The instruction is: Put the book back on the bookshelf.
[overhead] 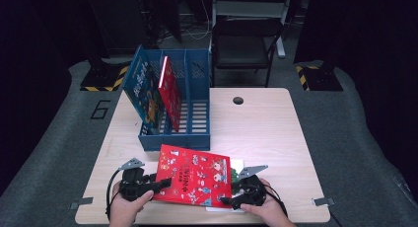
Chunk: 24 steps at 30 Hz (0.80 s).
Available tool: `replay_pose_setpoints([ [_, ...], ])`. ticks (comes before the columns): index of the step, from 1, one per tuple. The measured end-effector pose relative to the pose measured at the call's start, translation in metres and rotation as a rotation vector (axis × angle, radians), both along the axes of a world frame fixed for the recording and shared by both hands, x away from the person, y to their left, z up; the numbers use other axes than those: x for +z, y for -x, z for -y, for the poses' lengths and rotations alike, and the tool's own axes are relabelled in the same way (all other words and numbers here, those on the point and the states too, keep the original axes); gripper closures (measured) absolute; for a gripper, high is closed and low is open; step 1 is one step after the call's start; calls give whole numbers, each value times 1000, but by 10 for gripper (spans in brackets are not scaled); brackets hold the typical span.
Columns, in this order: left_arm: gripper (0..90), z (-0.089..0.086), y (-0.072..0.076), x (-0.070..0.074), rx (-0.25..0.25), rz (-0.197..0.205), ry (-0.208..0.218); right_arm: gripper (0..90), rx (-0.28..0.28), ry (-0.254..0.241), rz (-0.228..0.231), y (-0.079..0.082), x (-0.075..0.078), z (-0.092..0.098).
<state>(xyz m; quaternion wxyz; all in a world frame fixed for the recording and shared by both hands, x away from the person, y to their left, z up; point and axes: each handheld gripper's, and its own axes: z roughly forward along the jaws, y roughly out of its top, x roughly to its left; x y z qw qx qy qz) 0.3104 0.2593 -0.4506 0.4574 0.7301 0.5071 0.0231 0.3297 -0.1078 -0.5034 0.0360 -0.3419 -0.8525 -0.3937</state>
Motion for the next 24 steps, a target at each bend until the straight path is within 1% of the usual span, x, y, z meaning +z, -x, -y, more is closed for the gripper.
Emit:
replay_pose_setpoints([
  [2, 460, -1, 0, 2, 0, -1, 1, 240, -1, -5, -3, 0, 0, -1],
  [3, 460, -2, -1, 3, -9, 1, 3, 237, 1, -2, 7, 0, 0, -2],
  [4, 459, -2, 0, 4, -4, 9, 3, 232, 8, -6, 4, 0, 0, -3],
  [5, 456, -3, 0, 5, -13, 4, 5, 229, 5, 0, 4, 1, 0, -4],
  [6, 450, -3, 0, 6, -12, 13, 8, 228, -1, -3, 6, 1, -1, -5],
  [7, 442, -4, 0, 8, -23, 12, 8, 227, 2, -5, 11, 1, -1, -6],
  [8, 439, -3, 1, 9, -18, 17, 12, 227, 5, -3, 7, 1, -1, -6],
  [10, 427, -3, 2, 13, -27, 18, 14, 225, 2, -9, 11, 0, -1, -8],
  [11, 423, -4, 2, 15, -35, 21, 14, 225, -4, -13, 5, 1, -1, -9],
  [13, 425, -2, 3, 18, -35, 36, 13, 224, -4, -17, 11, 0, -1, -10],
  [14, 426, -3, 3, 19, -46, 34, 6, 222, -1, -18, 15, 0, -1, -10],
  [17, 465, -3, 4, 23, -41, 56, 3, 223, -3, -32, 10, -1, -1, -11],
  [18, 481, -4, 3, 24, -46, 55, 1, 223, -6, -37, 14, -1, -1, -12],
  [21, 514, -4, 2, 26, -41, 66, -2, 223, -8, -47, 24, -2, -1, -13],
  [22, 516, -5, 1, 27, -46, 57, -6, 223, -11, -51, 20, -2, -1, -14],
  [23, 521, -6, 0, 28, -50, 55, -4, 223, -7, -54, 34, -2, -1, -14],
  [24, 524, -6, -1, 29, -51, 54, -2, 222, -1, -59, 37, -3, 0, -14],
])
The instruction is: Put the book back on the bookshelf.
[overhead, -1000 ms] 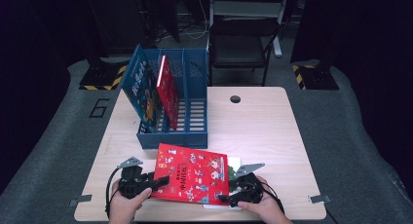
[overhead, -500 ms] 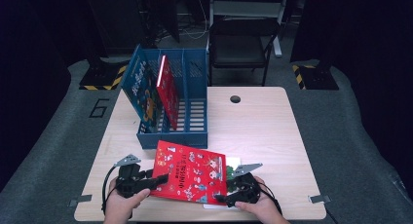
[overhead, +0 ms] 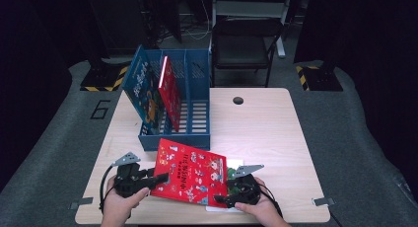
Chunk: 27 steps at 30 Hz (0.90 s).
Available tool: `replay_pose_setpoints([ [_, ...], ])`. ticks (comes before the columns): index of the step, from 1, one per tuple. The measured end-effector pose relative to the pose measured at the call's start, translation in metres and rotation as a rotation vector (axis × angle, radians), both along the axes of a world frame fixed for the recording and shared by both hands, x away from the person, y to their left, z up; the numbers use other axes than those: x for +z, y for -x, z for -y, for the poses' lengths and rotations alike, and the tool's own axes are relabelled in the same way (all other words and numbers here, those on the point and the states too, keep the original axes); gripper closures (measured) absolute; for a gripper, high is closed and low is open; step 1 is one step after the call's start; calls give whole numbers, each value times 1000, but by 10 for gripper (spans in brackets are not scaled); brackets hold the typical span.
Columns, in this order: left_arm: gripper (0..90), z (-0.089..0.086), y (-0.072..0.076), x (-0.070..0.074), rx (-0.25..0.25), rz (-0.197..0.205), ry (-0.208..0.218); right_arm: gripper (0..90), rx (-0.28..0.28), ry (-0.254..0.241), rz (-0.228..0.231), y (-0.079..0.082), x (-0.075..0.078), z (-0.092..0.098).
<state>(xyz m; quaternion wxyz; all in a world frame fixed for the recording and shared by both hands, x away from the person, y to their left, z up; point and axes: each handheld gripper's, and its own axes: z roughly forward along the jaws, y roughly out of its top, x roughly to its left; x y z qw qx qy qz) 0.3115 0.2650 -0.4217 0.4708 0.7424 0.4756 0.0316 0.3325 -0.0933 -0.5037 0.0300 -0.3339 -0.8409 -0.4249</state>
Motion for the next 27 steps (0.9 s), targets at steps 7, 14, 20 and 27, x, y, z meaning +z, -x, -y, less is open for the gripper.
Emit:
replay_pose_setpoints([
  [7, 551, 0, -4, 5, -5, -4, 10, 204, 5, 3, 9, -1, 1, -2],
  [14, 556, -1, -4, 4, 3, -15, 14, 174, 49, 42, 47, 6, 0, -4],
  [20, 563, -1, -4, 6, -3, -15, 25, 178, 91, 85, 68, 14, -1, -4],
  [27, 576, 1, -8, 9, -9, 0, 30, 214, 88, 105, 80, 18, -2, -2],
])
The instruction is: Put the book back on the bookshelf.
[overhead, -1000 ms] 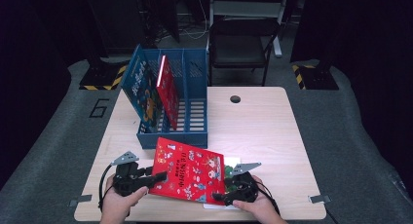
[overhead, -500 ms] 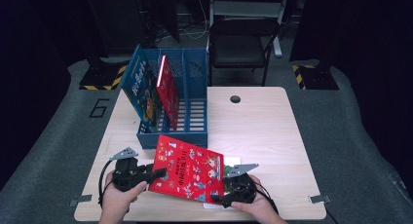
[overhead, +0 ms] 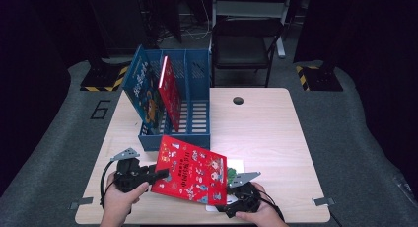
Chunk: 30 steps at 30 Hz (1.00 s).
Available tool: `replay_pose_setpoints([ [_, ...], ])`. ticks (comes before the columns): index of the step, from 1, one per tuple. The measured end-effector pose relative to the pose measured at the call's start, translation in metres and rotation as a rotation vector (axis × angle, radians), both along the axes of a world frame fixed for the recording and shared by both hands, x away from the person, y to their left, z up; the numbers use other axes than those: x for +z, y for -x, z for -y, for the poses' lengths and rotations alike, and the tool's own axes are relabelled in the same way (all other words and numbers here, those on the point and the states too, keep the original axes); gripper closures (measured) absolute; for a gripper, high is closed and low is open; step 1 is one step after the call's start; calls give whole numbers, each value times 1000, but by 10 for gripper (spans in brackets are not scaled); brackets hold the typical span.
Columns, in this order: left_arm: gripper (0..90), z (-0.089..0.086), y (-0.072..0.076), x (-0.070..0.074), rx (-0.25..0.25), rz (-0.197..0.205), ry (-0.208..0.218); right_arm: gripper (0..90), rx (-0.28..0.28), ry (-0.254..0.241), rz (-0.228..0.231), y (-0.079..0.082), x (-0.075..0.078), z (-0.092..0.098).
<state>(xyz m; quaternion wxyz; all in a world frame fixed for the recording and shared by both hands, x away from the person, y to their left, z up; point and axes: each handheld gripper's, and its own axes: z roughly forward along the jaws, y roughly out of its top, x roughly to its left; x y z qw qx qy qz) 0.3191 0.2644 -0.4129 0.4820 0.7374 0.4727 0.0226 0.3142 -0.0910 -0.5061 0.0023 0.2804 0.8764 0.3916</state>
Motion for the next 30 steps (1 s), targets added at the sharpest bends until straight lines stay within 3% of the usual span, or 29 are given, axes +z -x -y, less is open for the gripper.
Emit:
replay_pose_setpoints([
  [4, 588, 2, -3, 3, -7, 11, 12, 256, -18, 6, 3, 7, 0, -1],
  [5, 591, 3, -4, 3, -3, 13, 19, 261, -13, 23, 22, 6, 0, 0],
  [9, 595, 7, -6, 7, -8, 18, 12, 277, -43, 17, 9, 11, 0, -1],
  [13, 597, 9, -6, 8, -19, 6, 13, 276, -57, 19, 27, 12, -1, -3],
  [18, 590, 12, -1, 8, -24, -12, 45, 274, -62, 26, 22, 13, 0, -4],
  [30, 574, 16, 13, 4, -10, -36, 34, 272, -74, 30, 22, 12, 0, -5],
])
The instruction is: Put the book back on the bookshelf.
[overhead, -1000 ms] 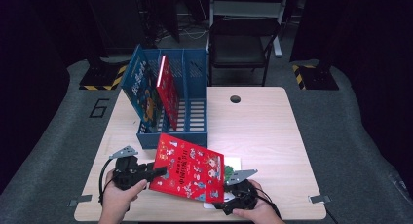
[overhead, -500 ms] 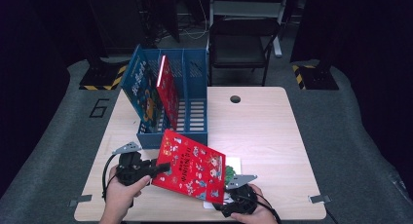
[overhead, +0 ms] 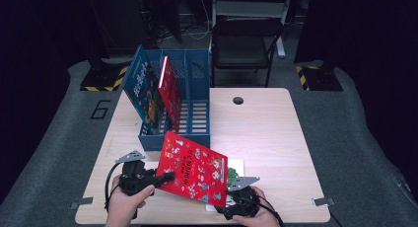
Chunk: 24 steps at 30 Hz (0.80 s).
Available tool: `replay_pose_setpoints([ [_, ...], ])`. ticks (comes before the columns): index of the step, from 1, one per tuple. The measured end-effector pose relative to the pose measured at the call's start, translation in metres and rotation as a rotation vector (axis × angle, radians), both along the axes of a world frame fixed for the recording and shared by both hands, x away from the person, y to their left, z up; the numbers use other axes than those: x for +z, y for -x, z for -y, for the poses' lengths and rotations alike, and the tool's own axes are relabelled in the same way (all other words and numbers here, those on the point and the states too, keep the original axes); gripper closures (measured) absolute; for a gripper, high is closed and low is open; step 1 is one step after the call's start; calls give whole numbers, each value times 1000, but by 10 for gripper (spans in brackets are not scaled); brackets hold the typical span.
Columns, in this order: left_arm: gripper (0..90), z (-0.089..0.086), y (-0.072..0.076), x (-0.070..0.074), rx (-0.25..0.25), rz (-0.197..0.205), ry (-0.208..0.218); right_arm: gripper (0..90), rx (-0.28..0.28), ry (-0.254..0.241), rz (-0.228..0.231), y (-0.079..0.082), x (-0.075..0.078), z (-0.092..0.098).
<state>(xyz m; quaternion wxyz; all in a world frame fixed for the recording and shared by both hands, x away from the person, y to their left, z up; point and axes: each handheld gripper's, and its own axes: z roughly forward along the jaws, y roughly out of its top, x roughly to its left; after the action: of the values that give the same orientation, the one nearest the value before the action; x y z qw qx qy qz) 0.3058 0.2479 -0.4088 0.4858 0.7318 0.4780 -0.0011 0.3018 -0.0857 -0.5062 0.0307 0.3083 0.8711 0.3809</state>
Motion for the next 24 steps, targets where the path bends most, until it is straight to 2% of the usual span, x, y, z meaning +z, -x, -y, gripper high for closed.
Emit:
replay_pose_setpoints([
  [5, 601, 4, 7, -1, -16, -2, -15, 272, -3, 0, -5, 0, 0, -1],
  [8, 614, 5, 7, 0, -6, 6, -18, 272, -5, -7, -14, 0, 0, -1],
  [13, 622, 5, 6, 4, -17, -2, -22, 276, -11, -23, -30, 0, 1, -2],
  [14, 624, 5, 5, 5, -22, -2, -25, 276, -11, -13, -19, -1, 0, -1],
  [18, 631, 8, 2, 10, -28, 7, -28, 287, -10, -17, -22, 0, 1, -1],
  [19, 634, 9, 1, 13, -25, 14, -41, 292, -22, -16, -21, 1, 1, -3],
  [20, 638, 10, 0, 14, -26, 14, -35, 297, -17, -20, -8, 1, 0, -3],
  [21, 641, 11, -1, 16, -29, 14, -41, 301, -21, -11, -17, 2, 1, -4],
  [24, 652, 14, -6, 21, -32, 24, -46, 310, -24, 1, 2, 3, 0, -5],
])
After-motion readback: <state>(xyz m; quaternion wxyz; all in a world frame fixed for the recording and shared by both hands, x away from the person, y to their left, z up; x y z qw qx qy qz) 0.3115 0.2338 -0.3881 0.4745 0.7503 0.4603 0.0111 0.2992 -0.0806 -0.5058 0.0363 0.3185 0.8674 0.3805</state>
